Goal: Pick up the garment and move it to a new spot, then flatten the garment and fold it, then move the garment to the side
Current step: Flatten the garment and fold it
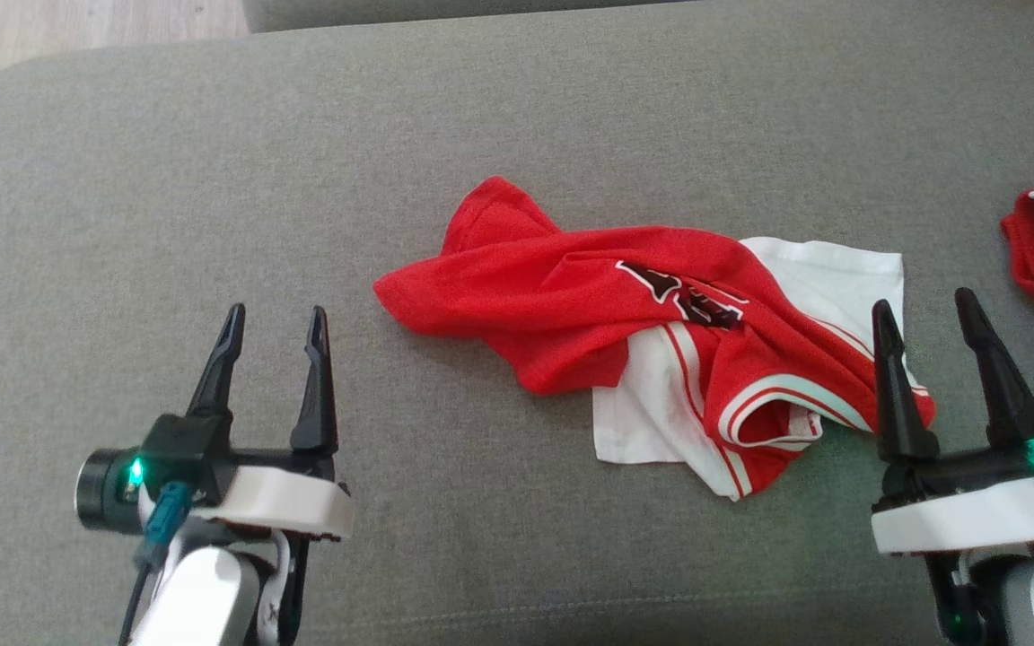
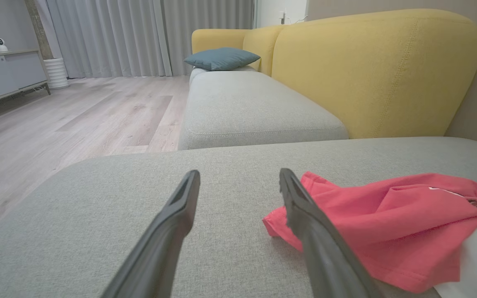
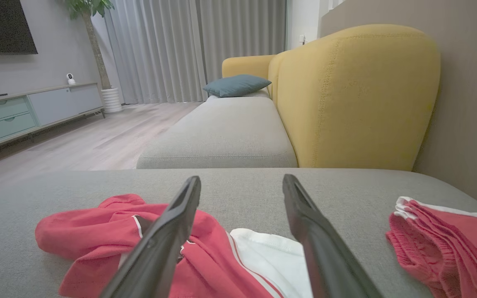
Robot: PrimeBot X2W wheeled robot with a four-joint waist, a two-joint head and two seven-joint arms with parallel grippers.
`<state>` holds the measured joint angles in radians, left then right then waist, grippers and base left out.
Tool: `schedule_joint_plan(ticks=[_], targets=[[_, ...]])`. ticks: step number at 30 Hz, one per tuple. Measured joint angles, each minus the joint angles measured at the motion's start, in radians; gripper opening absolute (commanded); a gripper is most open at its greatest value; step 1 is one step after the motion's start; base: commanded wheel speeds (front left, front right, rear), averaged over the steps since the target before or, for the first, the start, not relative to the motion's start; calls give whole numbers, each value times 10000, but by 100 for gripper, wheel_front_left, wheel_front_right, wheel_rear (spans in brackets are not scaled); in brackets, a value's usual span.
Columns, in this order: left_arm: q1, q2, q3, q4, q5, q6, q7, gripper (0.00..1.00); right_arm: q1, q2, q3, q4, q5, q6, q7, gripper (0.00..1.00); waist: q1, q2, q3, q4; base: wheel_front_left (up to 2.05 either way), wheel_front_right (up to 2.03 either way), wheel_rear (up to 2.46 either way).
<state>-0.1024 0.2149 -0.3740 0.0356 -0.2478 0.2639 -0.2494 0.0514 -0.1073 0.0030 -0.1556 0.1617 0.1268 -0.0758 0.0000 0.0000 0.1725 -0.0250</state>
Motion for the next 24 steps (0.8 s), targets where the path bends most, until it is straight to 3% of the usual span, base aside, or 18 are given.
schedule_joint_plan(ticks=[13, 17, 24], targets=[[160, 75, -73, -2, -4, -21, 123, 100, -31, 4, 71, 42, 56, 0, 27, 100, 0, 0, 65, 48, 0, 0, 0], [-199, 123, -274, 61, -125, -499, 537, 100, -36, 8, 71, 61, 73, 0, 71, 100, 0, 0, 182, 68, 0, 0, 0], [-2166, 127, -476, 1014, -786, -1507, 2071, 100, -370, 13, 234, 77, 146, 0, 144, 100, 0, 0, 479, 22, 0, 0, 0]])
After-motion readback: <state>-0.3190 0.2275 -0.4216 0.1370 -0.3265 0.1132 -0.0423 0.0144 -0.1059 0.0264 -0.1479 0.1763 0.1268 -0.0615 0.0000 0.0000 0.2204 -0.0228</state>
